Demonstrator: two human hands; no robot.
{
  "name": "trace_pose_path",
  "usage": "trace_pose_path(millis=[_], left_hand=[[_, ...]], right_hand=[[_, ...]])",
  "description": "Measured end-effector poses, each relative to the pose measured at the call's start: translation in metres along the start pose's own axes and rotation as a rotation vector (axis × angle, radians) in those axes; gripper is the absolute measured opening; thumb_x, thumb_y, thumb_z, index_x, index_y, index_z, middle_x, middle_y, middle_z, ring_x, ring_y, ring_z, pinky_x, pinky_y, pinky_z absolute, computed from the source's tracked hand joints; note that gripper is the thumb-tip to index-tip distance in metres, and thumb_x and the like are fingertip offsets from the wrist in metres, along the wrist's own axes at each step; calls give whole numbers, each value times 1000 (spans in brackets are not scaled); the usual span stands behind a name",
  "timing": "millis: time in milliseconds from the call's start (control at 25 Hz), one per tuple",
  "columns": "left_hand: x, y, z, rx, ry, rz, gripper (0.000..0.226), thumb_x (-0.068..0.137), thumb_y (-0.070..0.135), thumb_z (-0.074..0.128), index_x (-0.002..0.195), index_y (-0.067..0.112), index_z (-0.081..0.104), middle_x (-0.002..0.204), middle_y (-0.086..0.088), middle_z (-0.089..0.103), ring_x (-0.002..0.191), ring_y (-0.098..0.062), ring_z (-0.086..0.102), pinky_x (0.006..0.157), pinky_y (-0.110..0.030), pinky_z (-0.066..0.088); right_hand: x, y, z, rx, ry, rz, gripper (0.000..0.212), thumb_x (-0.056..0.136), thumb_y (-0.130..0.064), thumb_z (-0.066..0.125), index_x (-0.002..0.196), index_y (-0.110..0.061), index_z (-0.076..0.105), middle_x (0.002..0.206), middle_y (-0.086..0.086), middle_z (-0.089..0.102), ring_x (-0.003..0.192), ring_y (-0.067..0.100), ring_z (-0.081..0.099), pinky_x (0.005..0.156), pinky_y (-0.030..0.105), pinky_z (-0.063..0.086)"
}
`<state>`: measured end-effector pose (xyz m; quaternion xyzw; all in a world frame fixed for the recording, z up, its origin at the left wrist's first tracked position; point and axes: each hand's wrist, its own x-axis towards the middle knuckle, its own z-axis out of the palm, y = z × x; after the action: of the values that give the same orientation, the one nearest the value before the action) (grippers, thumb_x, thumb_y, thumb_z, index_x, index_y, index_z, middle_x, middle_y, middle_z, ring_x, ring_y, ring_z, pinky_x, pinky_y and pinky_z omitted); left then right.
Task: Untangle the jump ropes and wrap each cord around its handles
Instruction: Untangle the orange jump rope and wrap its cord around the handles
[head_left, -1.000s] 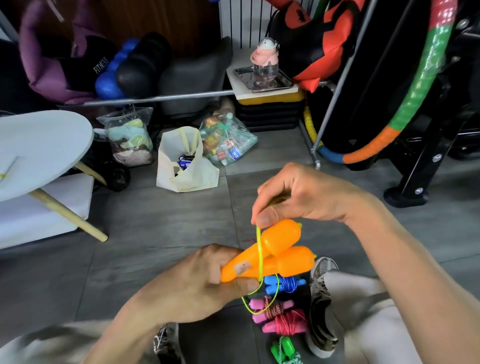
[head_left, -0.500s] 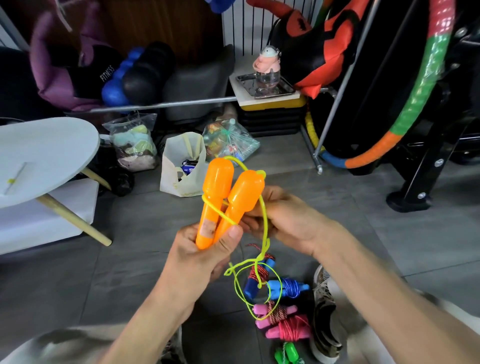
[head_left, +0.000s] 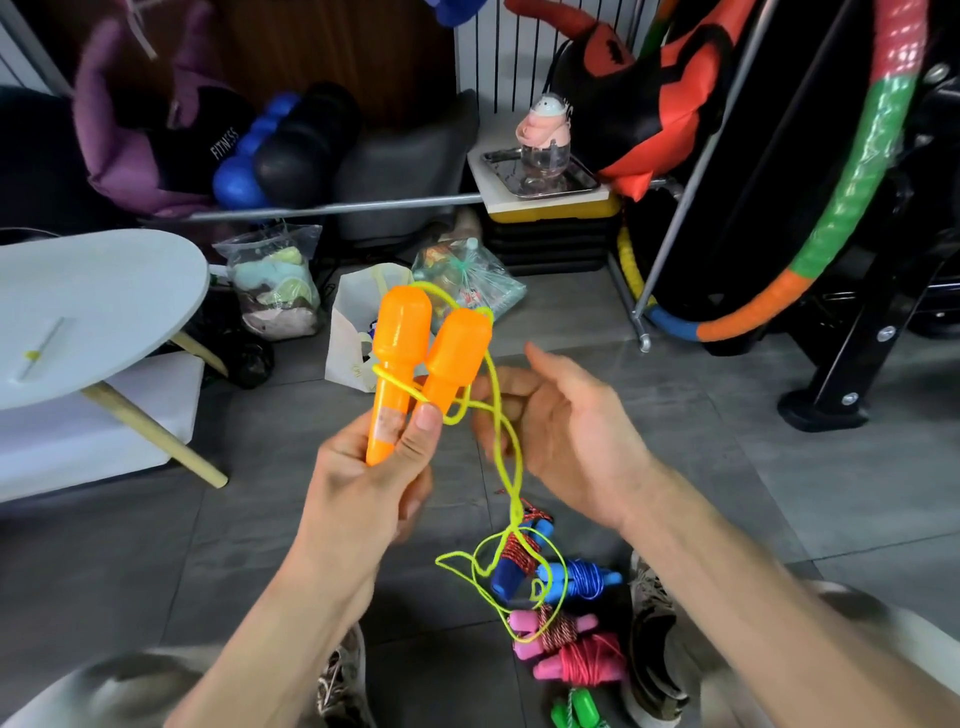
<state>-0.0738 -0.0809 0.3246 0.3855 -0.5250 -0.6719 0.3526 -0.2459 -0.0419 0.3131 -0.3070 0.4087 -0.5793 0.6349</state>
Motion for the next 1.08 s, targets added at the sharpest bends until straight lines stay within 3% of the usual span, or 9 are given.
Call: trace_pose_path(millis=[160,240,360,440,600,720,800,880,1080], left_hand=[[1,-2,-4,15,-29,15,46,65,55,69,62,17,44,45,-6,29,36,-12,18,41,-16,17],[0,-2,-5,40,-78,16,48,66,55,67,63,14,43,45,-7,29,37,-12,17,41,-15,18],[-3,-1,-3,104,-147,3,45,71,54,68,60,15,48,45,-8,30,39,-13,19,39,-15,19],[-5,0,0,176,-151,3,44,81,49,73,53,22,53,47,-8,30,41,-13,21,38,-16,20],[-2,2,2,285,-128,17,35,74,44,64,49,25,50,48,-7,31,41,-11,23,39,-17,21],[0,-2,0,389,-125,33,45,78,49,71,55,17,50,51,-7,32,46,-15,24,42,-21,20],[0,-5,2,419,-130,42,50,80,48,72,62,8,49,51,-5,33,47,-15,24,42,-22,21],[0,-5,3,415,-134,32,46,78,43,69,61,5,50,48,-4,36,42,-11,26,40,-17,24],[-1,-2,2,450,-168,34,56,78,45,64,59,-5,49,45,-7,39,41,-14,27,40,-19,24]], right_hand=[[0,6,-3,-616,286,-289,17,96,-15,58,91,-17,75,99,-3,72,90,5,64,82,20,44],[1,7,-2,-713,282,-382,13,91,-14,63,89,-19,75,96,4,68,84,7,61,78,17,42],[1,2,1,-502,164,-222,14,87,-2,59,88,-8,72,86,15,70,80,13,63,83,31,50],[0,-5,-1,-208,186,-39,24,88,3,48,95,-2,70,94,19,72,85,24,68,91,44,51],[-12,-27,-5,165,-24,65,52,81,-27,40,119,2,63,107,23,66,97,33,62,95,47,47],[-15,-21,4,99,-54,28,44,83,-44,59,107,-9,68,97,12,71,89,25,65,84,36,52],[-13,-11,8,-50,61,-43,25,77,-28,76,97,-13,70,87,6,71,78,17,64,67,24,52],[-12,-6,8,-130,118,-72,16,74,-17,78,88,-15,71,76,2,68,70,13,61,61,21,47],[-14,-7,11,-167,129,-8,46,66,-19,77,106,3,69,79,5,70,70,11,64,59,18,48]])
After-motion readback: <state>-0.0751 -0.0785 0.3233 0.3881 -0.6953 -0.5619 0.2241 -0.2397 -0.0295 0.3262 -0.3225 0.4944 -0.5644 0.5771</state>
